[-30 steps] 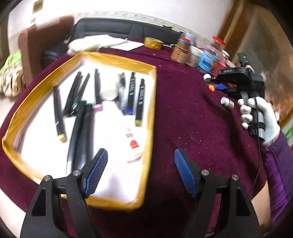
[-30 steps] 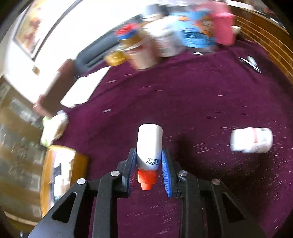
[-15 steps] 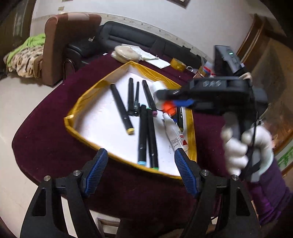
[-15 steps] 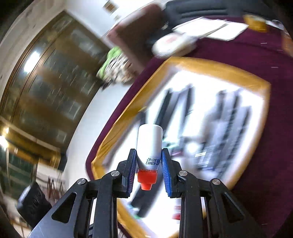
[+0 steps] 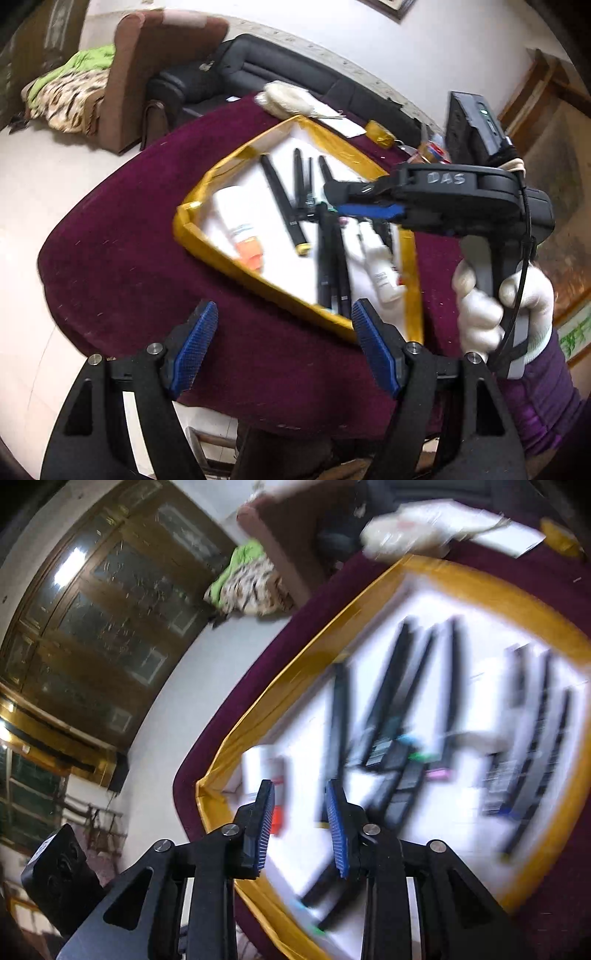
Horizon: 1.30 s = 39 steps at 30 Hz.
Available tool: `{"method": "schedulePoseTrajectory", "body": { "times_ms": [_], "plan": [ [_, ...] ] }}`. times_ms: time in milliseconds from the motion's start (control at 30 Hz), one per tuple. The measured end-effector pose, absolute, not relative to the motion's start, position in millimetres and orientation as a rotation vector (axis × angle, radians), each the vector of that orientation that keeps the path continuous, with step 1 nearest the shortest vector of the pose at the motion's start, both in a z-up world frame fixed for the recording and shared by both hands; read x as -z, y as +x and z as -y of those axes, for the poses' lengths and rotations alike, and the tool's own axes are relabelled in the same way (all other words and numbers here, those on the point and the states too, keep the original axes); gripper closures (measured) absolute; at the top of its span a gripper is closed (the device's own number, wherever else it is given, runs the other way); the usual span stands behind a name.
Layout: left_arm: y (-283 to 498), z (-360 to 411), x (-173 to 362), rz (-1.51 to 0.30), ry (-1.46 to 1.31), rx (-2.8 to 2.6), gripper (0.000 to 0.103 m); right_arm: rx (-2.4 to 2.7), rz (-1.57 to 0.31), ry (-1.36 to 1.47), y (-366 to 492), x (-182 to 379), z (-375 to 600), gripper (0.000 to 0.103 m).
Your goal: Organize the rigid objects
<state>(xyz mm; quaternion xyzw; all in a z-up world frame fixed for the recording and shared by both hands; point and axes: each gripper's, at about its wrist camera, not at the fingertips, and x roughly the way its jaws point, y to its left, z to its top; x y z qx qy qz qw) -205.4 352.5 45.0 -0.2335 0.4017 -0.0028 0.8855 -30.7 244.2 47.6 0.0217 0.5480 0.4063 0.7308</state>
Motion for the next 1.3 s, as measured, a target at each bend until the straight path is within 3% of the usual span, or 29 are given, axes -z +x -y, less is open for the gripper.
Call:
{"method": "schedulePoseTrajectory", "body": {
  "times_ms": [67, 333, 400, 667, 1033, 1300],
  "plan": [
    [-202.4, -340.3, -50.4, -0.838, -0.448, 0.019, 0.028, -0.839, -1.159, 0.072, -24.0, -58.1, -214.7, 0.064],
    [-183.4, -276.4, -63.2, -0.858, -0.314, 0.134, 0.028, -0.427, -1.021, 0.089, 17.2, -78.6, -44.1, 0.061],
    [-181.1, -264.9, -61.6, -0.870, -0.295, 0.153, 0.028, -0.285, -0.999, 0.112, 33.3, -79.6, 14.6, 0.055],
    [-171.1, -224.0, -60.1, -0.909, -0.237, 0.194, 0.028, 0.058, -1.037, 0.456, 68.8, -58.8, 191.9, 0.054],
    [-165.6, -202.3, -56.5, -0.934, -0.198, 0.191, 0.028, 0.132, -1.026, 0.536, 88.8, -28.3, 196.2, 0.050],
    [-159.2, -193.5, -47.2, -0.958, -0.207, 0.220, 0.028, 0.017, -1.008, 0.341, 62.4, -35.5, 167.6, 0.067]
  ]
}}
